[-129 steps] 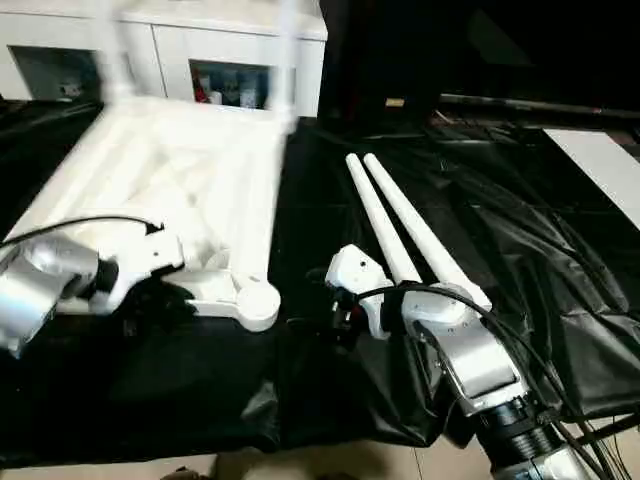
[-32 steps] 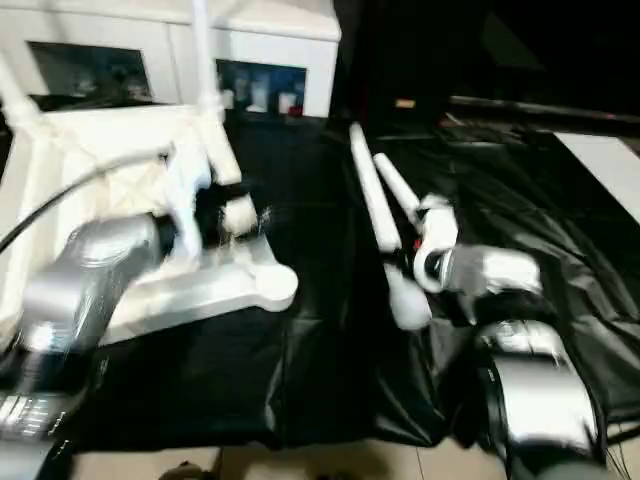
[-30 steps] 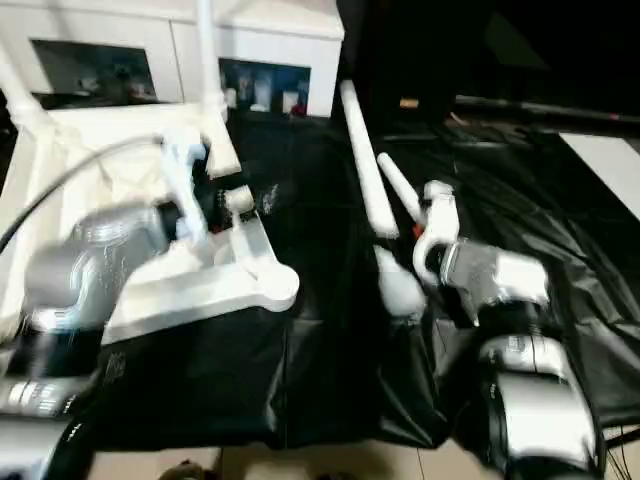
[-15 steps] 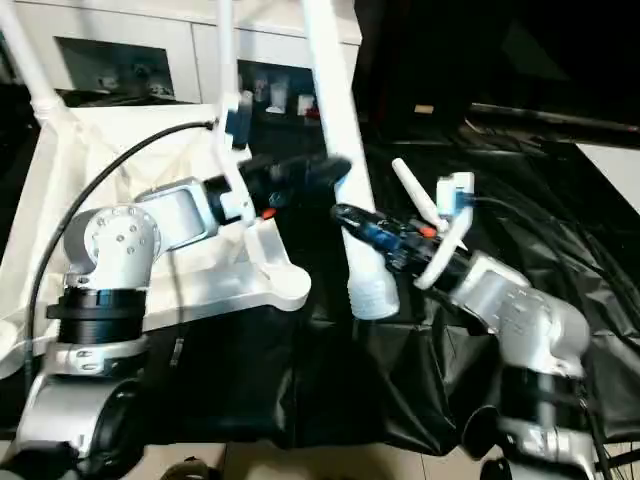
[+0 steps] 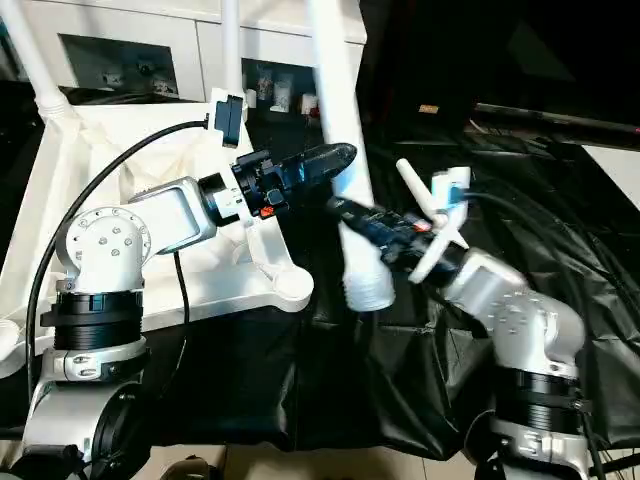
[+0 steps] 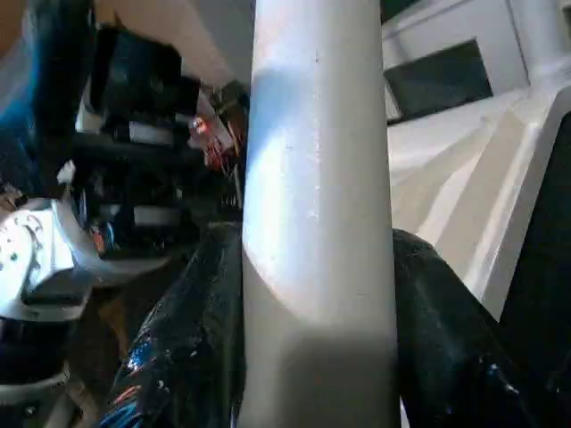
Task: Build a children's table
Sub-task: Pick table leg
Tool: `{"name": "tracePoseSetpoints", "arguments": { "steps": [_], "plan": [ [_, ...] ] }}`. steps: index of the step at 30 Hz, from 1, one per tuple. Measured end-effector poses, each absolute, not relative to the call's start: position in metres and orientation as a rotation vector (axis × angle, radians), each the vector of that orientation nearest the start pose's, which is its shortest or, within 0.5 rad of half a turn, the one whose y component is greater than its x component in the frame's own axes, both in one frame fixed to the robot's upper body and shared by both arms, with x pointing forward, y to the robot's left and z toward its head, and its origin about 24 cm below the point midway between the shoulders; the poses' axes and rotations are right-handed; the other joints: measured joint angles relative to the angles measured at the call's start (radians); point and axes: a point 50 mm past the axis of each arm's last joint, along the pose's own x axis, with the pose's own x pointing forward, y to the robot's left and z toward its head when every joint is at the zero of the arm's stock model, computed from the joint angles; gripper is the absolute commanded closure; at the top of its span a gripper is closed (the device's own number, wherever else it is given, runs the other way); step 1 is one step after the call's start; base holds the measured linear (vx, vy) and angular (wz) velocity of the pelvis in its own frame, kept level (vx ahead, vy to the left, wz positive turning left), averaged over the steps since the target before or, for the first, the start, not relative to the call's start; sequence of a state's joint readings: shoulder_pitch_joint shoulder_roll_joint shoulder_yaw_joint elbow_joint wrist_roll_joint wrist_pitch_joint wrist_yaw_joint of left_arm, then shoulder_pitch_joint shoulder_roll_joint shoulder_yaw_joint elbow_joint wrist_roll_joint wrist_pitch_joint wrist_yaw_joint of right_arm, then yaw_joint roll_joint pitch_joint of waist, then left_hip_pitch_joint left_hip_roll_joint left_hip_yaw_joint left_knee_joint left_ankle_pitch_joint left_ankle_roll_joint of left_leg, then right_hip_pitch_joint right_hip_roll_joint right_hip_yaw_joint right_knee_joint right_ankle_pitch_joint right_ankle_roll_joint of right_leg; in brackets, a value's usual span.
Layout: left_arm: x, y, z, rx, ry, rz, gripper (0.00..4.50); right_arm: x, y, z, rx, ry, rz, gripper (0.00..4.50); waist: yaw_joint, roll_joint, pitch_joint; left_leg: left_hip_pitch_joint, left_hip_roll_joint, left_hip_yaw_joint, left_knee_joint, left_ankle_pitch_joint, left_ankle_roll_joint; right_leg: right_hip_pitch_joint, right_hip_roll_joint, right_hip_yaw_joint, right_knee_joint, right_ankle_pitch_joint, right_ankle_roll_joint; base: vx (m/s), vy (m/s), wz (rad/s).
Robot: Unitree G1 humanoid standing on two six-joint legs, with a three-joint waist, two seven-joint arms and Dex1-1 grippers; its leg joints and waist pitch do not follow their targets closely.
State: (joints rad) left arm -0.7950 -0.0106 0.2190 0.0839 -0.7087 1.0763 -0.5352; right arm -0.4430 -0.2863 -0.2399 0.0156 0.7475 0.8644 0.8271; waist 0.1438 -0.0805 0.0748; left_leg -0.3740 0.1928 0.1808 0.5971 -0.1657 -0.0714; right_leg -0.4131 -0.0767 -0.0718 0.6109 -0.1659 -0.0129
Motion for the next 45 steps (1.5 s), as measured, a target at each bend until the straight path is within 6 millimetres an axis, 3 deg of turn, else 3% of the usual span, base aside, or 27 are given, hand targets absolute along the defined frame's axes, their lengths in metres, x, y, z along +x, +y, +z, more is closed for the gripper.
{"name": "tracePoseSetpoints", "arguments": {
  "steps": [4, 9, 12, 21, 23, 25, 29, 30, 36, 39, 44, 45],
  "plan": [
    [0.330, 0.055, 0.190, -0.606, 0.225, -1.021, 0.00, 0.300, -0.148, 0.133, 0.454, 0.168, 0.970, 2.70, 0.000, 0.000, 0.000, 0.001, 0.000, 0.000, 0.000, 0.000, 0.000, 0.001, 0.000, 0.000, 0.000, 0.000, 0.001, 0.000, 0.000, 0.00],
    [0.345, 0.055, 0.183, -0.623, 0.249, -0.817, 0.50, 0.320, -0.132, 0.133, 0.200, 0.162, 0.742, 2.70, -0.004, 0.000, 0.000, 0.000, 0.000, 0.000, 0.000, 0.001, -0.001, 0.000, 0.000, 0.001, -0.001, 0.003, 0.004, 0.000, 0.000, 0.00],
    [0.349, 0.059, 0.187, -0.639, 0.227, -0.743, 0.78, 0.322, -0.122, 0.133, 0.088, 0.138, 0.695, 2.70, -0.004, 0.000, 0.000, -0.001, -0.001, -0.001, 0.000, 0.001, -0.001, 0.000, 0.000, 0.000, -0.001, 0.002, 0.005, 0.000, 0.000, 0.00],
    [0.356, 0.065, 0.181, -0.691, 0.226, -0.636, 1.66, 0.321, -0.098, 0.129, 0.053, 0.127, 0.696, 2.70, -0.002, 0.000, 0.000, -0.010, -0.001, -0.002, 0.001, 0.000, 0.001, -0.007, 0.000, 0.000, -0.001, 0.006, 0.000, 0.000, 0.000, 0.00],
    [0.357, 0.066, 0.181, -0.694, 0.223, -0.628, 1.72, 0.321, -0.097, 0.130, 0.038, 0.117, 0.692, 2.70, -0.003, 0.000, 0.000, -0.010, -0.001, -0.002, 0.002, 0.000, 0.001, -0.006, 0.000, 0.000, -0.001, 0.006, 0.000, 0.000, 0.000, 0.00],
    [0.357, 0.066, 0.181, -0.699, 0.222, -0.615, 2.06, 0.321, -0.097, 0.130, 0.030, 0.113, 0.689, 2.70, -0.003, 0.000, 0.000, -0.010, -0.001, -0.002, 0.003, 0.000, 0.001, -0.006, 0.000, 0.000, -0.001, 0.004, 0.005, 0.000, 0.000, 0.00],
    [0.357, 0.066, 0.181, -0.700, 0.219, -0.606, 2.18, 0.321, -0.097, 0.130, 0.026, 0.109, 0.687, 2.70, -0.004, -0.001, 0.000, -0.010, -0.001, -0.002, 0.004, 0.000, 0.000, -0.006, 0.000, 0.000, -0.001, 0.005, 0.006, 0.000, 0.000, 0.00],
    [0.357, 0.066, 0.181, -0.700, 0.219, -0.606, 2.43, 0.321, -0.097, 0.130, 0.023, 0.108, 0.686, 2.70, -0.004, -0.001, 0.000, -0.010, -0.001, -0.003, 0.004, 0.000, 0.000, -0.006, 0.000, 0.000, -0.001, 0.005, 0.006, 0.000, 0.000, 0.00],
    [0.357, 0.067, 0.181, -0.699, 0.214, -0.608, 2.64, 0.321, -0.097, 0.131, 0.013, 0.093, 0.688, 2.70, -0.004, -0.001, 0.000, -0.010, -0.001, -0.003, 0.004, 0.000, 0.000, -0.006, 0.000, 0.000, -0.001, 0.005, 0.006, 0.000, 0.000, 0.00],
    [0.357, 0.068, 0.182, -0.694, 0.209, -0.622, 2.68, 0.322, -0.097, 0.131, 0.016, 0.086, 0.696, 2.00, -0.004, -0.001, 0.000, -0.010, -0.001, -0.003, 0.004, 0.000, 0.000, -0.006, 0.000, 0.000, -0.001, 0.005, 0.006, 0.000, 0.000, 0.00],
    [0.355, 0.068, 0.186, -0.663, 0.187, -0.721, 2.68, 0.318, -0.100, 0.133, 0.075, 0.108, 0.783, 1.75, -0.003, -0.001, 0.000, -0.010, -0.001, -0.003, 0.005, 0.000, 0.001, -0.006, 0.000, 0.000, -0.001, 0.005, 0.006, 0.000, 0.000, 0.00],
    [0.354, 0.068, 0.187, -0.660, 0.180, -0.744, 2.69, 0.317, -0.104, 0.134, 0.090, 0.117, 0.805, 1.54, -0.002, -0.001, 0.000, -0.010, -0.001, -0.003, 0.005, 0.000, 0.001, -0.005, 0.000, 0.000, -0.001, 0.005, 0.006, 0.000, 0.000, 0.00]
  ]
}}
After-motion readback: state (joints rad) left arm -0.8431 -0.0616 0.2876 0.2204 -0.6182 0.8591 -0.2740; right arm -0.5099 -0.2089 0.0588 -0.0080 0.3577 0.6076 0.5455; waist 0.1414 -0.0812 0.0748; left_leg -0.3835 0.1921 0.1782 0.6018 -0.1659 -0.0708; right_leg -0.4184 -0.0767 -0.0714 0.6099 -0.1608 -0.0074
